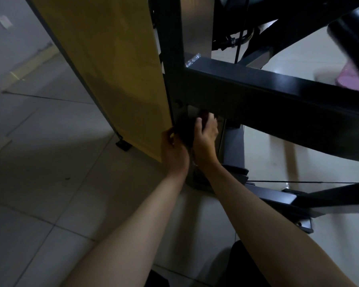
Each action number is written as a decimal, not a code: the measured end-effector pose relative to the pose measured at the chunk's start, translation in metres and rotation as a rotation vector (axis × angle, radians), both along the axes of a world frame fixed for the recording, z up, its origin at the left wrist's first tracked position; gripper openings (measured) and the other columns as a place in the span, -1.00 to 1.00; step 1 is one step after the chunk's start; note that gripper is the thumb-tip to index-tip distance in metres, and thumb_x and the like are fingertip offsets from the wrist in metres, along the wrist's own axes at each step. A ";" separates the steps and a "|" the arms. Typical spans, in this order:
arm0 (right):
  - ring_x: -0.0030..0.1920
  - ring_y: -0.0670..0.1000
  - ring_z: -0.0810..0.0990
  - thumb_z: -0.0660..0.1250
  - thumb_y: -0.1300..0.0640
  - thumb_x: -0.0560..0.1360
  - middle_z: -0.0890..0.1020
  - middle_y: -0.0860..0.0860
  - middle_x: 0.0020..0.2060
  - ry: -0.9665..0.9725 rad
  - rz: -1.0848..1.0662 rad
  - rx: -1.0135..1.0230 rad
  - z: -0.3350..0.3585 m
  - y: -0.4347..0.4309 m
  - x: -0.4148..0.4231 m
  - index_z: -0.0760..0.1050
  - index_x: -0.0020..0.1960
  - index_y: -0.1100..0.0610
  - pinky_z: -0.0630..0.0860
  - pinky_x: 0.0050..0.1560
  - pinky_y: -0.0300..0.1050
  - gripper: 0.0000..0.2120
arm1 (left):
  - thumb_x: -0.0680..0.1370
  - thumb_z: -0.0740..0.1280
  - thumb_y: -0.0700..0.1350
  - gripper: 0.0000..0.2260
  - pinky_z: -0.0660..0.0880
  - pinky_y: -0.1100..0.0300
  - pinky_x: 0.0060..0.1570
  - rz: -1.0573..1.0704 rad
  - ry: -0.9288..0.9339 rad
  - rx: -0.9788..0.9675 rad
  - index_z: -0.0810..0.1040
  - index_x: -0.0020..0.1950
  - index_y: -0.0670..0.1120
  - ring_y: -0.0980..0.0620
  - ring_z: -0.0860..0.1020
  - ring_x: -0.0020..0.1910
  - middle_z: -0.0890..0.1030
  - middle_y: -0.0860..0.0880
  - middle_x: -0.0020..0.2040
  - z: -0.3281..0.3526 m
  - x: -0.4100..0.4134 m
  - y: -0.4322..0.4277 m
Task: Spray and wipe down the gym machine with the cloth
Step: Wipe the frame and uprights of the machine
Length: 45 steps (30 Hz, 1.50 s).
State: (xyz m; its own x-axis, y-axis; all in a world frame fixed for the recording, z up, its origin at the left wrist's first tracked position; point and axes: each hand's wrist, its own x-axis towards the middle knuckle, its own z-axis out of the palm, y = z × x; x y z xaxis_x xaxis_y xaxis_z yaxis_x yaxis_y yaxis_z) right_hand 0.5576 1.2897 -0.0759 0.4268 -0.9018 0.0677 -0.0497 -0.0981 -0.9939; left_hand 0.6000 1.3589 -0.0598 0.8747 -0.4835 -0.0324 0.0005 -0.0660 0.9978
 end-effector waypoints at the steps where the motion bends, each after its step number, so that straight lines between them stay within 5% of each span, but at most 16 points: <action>1: 0.50 0.12 0.17 0.08 -0.21 0.63 0.23 -0.08 0.43 -0.003 -0.015 0.056 -0.010 -0.005 0.001 0.13 0.44 -0.23 0.23 0.47 0.31 -0.60 | 0.70 0.18 -0.15 -0.88 0.53 0.08 0.14 0.010 -0.015 0.005 0.46 0.18 0.02 -0.06 0.58 0.15 0.58 -0.04 0.14 -0.002 0.001 0.001; 4: 0.52 0.14 0.20 0.01 -0.27 0.60 0.19 -0.06 0.54 0.033 -0.017 0.244 -0.045 -0.012 0.001 0.05 0.49 -0.36 0.25 0.46 0.36 -0.53 | 0.70 0.16 -0.17 -0.81 0.50 0.02 0.14 0.037 -0.052 0.046 0.50 0.26 -0.09 -0.11 0.55 0.14 0.58 -0.14 0.19 -0.007 0.000 0.003; 12: 0.37 0.22 0.43 0.01 -0.03 0.71 0.38 0.13 0.43 0.170 0.016 0.609 -0.082 -0.007 -0.002 0.06 0.60 -0.12 0.42 0.34 0.22 -0.53 | 0.66 0.16 -0.13 -0.76 0.51 -0.17 0.17 0.051 -0.068 0.122 0.56 0.25 -0.06 -0.18 0.58 0.10 0.62 -0.16 0.14 -0.007 0.003 0.007; 16: 0.36 0.09 0.41 0.18 -0.01 0.66 0.30 0.07 0.46 0.155 -0.016 0.287 -0.078 0.027 -0.008 0.16 0.57 -0.04 0.45 0.35 0.10 -0.50 | 0.52 0.16 0.05 -0.76 0.52 -0.20 0.24 -0.006 0.025 0.079 0.60 0.05 0.21 -0.12 0.61 0.15 0.65 -0.07 0.14 -0.020 0.014 0.008; 18: 0.39 0.03 0.32 0.27 0.02 0.63 0.20 0.07 0.47 0.101 -0.039 0.006 -0.063 0.042 -0.007 0.12 0.59 0.02 0.38 0.38 -0.04 -0.41 | 0.58 0.17 -0.06 -0.77 0.54 -0.03 0.23 -0.021 0.019 0.094 0.60 0.05 0.13 -0.08 0.61 0.17 0.65 -0.05 0.14 -0.013 0.016 0.010; 21: 0.46 0.15 0.25 0.33 0.12 0.58 0.15 0.16 0.49 0.096 -0.133 -0.189 -0.044 0.046 0.009 0.08 0.60 0.05 0.32 0.43 0.07 -0.31 | 0.66 0.13 -0.24 -0.75 0.51 0.34 0.04 -0.010 -0.007 0.080 0.57 0.18 -0.08 0.03 0.58 0.12 0.62 -0.02 0.12 -0.012 0.017 0.012; 25: 0.49 0.20 0.19 0.36 0.20 0.53 0.12 0.17 0.51 0.205 -0.177 -0.153 -0.053 0.042 0.016 0.02 0.61 0.04 0.27 0.48 0.21 -0.23 | 0.65 0.12 -0.21 -0.73 0.55 0.08 0.16 -0.034 0.024 0.136 0.53 0.27 -0.11 -0.02 0.59 0.13 0.62 -0.07 0.16 -0.026 0.018 0.012; 32: 0.45 0.23 0.31 0.35 0.20 0.55 0.17 0.19 0.51 0.466 -0.085 0.153 -0.112 0.035 0.014 0.04 0.62 0.10 0.31 0.47 0.18 -0.25 | 0.66 0.12 -0.18 -0.69 0.51 0.35 -0.27 -0.130 0.209 0.186 0.44 0.39 -0.06 -0.03 0.60 0.05 0.59 -0.10 0.20 -0.052 0.021 0.012; 35: 0.39 0.23 0.39 0.37 0.19 0.54 0.22 0.18 0.49 0.540 -0.055 0.200 -0.123 0.029 0.016 0.11 0.59 0.11 0.40 0.40 0.19 -0.28 | 0.65 0.13 -0.15 -0.70 0.50 0.23 -0.15 -0.164 0.226 0.206 0.42 0.38 -0.03 -0.08 0.59 0.12 0.59 -0.12 0.23 -0.059 0.024 0.010; 40: 0.40 0.14 0.44 0.45 0.22 0.50 0.46 0.10 0.40 0.506 -0.066 0.228 -0.116 0.021 0.007 0.32 0.52 0.11 0.39 0.43 0.06 -0.37 | 0.63 0.16 -0.14 -0.68 0.46 0.16 -0.08 -0.142 0.252 0.278 0.43 0.38 -0.11 -0.21 0.56 0.18 0.57 -0.23 0.26 -0.062 0.025 0.009; 45: 0.39 0.02 0.45 0.39 0.25 0.55 0.50 0.03 0.37 0.188 -0.069 0.226 -0.093 0.026 -0.022 0.37 0.49 0.03 0.39 0.40 -0.08 -0.46 | 0.57 0.18 -0.11 -0.74 0.50 -0.07 0.08 -0.065 0.287 0.284 0.48 0.23 -0.12 -0.30 0.56 0.18 0.59 -0.29 0.18 -0.062 0.022 -0.004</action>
